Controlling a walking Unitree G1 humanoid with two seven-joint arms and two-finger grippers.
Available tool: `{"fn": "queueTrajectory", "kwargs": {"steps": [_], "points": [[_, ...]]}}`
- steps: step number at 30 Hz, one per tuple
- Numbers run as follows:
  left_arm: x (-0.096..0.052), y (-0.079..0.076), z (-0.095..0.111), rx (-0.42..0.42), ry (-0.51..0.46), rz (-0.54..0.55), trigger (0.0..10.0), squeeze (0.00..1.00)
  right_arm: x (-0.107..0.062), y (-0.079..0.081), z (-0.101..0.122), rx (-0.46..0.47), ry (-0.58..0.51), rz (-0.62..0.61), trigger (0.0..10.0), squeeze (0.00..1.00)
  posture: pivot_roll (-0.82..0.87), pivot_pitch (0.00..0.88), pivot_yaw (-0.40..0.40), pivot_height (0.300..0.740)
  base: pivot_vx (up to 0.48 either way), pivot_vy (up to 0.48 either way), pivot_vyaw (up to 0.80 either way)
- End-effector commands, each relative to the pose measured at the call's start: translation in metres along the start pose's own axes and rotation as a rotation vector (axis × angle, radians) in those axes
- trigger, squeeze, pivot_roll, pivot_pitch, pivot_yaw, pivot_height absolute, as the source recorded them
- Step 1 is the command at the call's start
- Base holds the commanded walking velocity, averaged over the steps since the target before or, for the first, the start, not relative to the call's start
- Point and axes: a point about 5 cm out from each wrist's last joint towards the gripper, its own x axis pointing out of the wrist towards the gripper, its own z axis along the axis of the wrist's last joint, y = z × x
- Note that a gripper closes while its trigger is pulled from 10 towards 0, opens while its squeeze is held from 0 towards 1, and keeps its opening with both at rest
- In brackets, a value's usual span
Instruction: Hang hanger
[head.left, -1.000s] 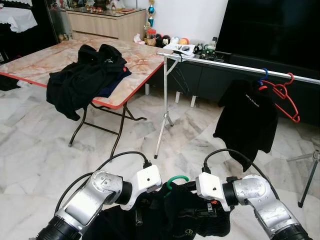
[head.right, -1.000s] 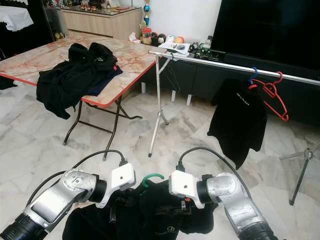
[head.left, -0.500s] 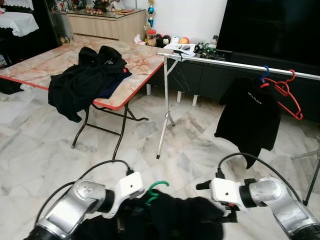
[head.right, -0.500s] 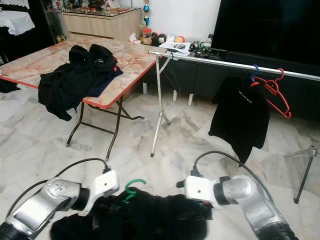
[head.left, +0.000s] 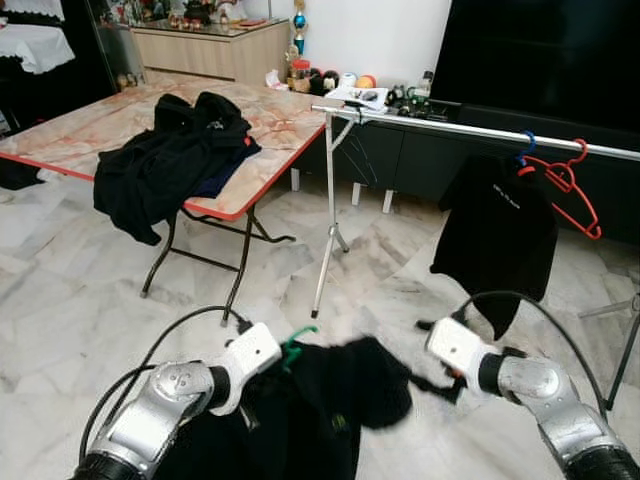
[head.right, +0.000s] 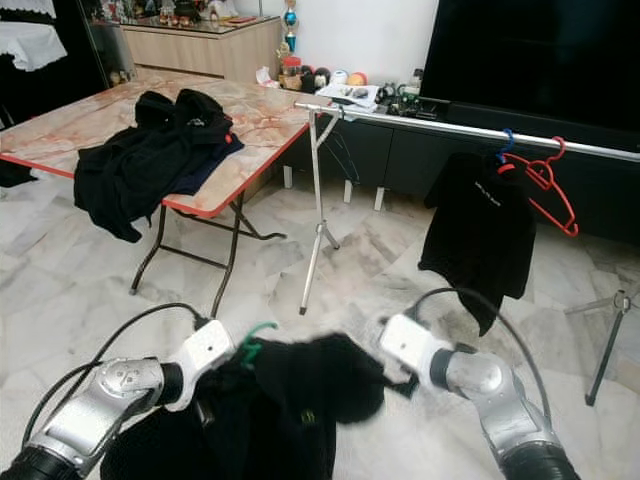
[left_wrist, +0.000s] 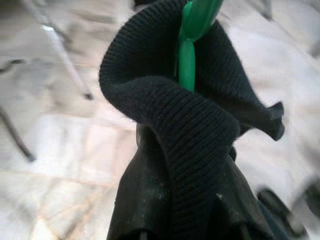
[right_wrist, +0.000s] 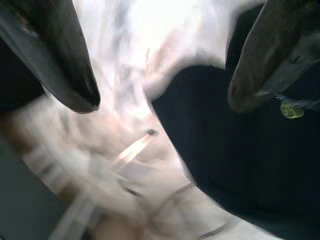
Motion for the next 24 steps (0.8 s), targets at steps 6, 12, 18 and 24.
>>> {"fn": "queueTrajectory", "kwargs": {"steps": [6, 12, 18, 24], "points": [[-0.005, 0.005, -0.002, -0.075, -0.104, 0.154, 10.0, 0.0, 0.001, 0.042, -0.064, 0.437, 0.154, -0.239, 10.0, 0.0, 0.09, 0.012, 0.02, 0.74, 0.0, 0.0, 0.0], [-0.006, 0.008, -0.009, -0.17, -0.152, 0.251, 10.0, 0.0, -0.007, 0.089, -0.107, 0.665, 0.356, -0.341, 10.0, 0.0, 0.09, 0.0, 0.035, 0.74, 0.0, 0.0, 0.0], [-0.01, 0.008, -0.025, -0.214, -0.114, 0.309, 10.0, 0.0, -0.022, 0.118, -0.132, 0.773, 0.479, -0.389, 10.0, 0.0, 0.09, 0.0, 0.026, 0.74, 0.0, 0.0, 0.0], [-0.031, 0.02, -0.045, -0.205, -0.071, 0.423, 10.0, 0.0, -0.033, 0.125, -0.144, 0.786, 0.513, -0.425, 10.0, 0.0, 0.11, 0.0, -0.003, 0.74, 0.0, 0.0, 0.0]]}}
